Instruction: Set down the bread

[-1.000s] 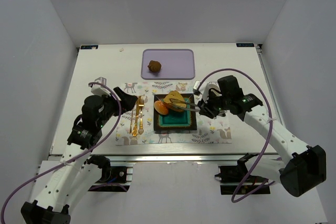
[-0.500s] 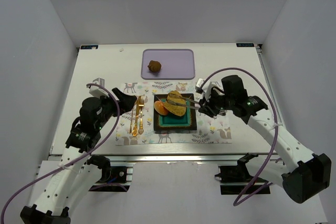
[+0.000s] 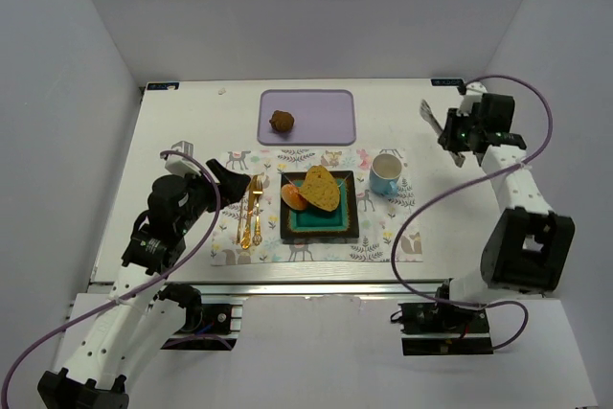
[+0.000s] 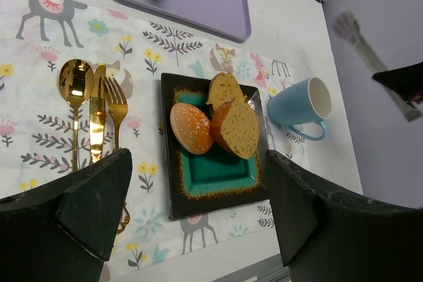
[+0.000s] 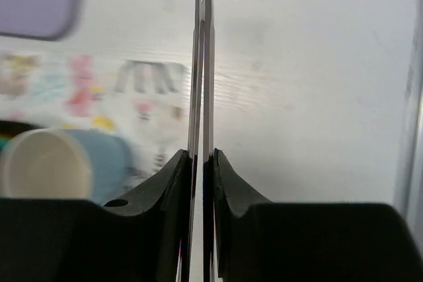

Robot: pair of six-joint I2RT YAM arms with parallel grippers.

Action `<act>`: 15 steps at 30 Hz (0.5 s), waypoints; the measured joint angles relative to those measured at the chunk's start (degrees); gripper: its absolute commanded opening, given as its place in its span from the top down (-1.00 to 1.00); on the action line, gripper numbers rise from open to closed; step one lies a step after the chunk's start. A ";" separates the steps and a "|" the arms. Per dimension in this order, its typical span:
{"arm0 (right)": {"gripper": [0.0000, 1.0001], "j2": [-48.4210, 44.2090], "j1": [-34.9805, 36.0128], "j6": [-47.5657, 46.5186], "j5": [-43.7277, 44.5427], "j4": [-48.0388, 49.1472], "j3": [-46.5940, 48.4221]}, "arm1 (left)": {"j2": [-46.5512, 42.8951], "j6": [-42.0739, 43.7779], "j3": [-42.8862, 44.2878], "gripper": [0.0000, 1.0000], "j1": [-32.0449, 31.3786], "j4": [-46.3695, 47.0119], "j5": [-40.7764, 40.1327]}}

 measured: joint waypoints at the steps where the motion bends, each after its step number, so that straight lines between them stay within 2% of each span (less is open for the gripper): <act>1: 0.68 2.03 -1.75 -0.02 1.46 0.24 -0.31 | 0.00 0.00 0.00 -0.82 0.00 0.17 0.00; 4: 0.51 7.17 -4.00 -0.33 5.38 1.68 -2.89 | 0.00 -0.02 0.00 -0.82 0.00 0.72 0.00; 7: 0.23 11.54 -4.24 -0.44 7.26 1.88 -4.00 | 0.13 -0.02 0.00 -0.82 0.00 0.92 0.00; 8: 0.03 12.61 -4.24 -0.52 7.72 2.01 -4.09 | 0.28 -0.02 0.00 -0.82 0.00 0.92 0.00; 9: -0.06 13.62 -4.24 -0.66 8.02 2.08 -4.17 | 0.48 -0.02 0.00 -0.82 0.00 0.94 0.02; 12: -0.23 16.33 -4.24 -1.79 8.61 2.27 -4.28 | 1.27 0.00 0.00 -0.82 0.00 1.25 0.04; 15: -0.30 19.02 -4.42 -3.23 8.76 2.19 -4.46 | 2.03 0.00 0.00 -0.82 0.00 1.68 0.07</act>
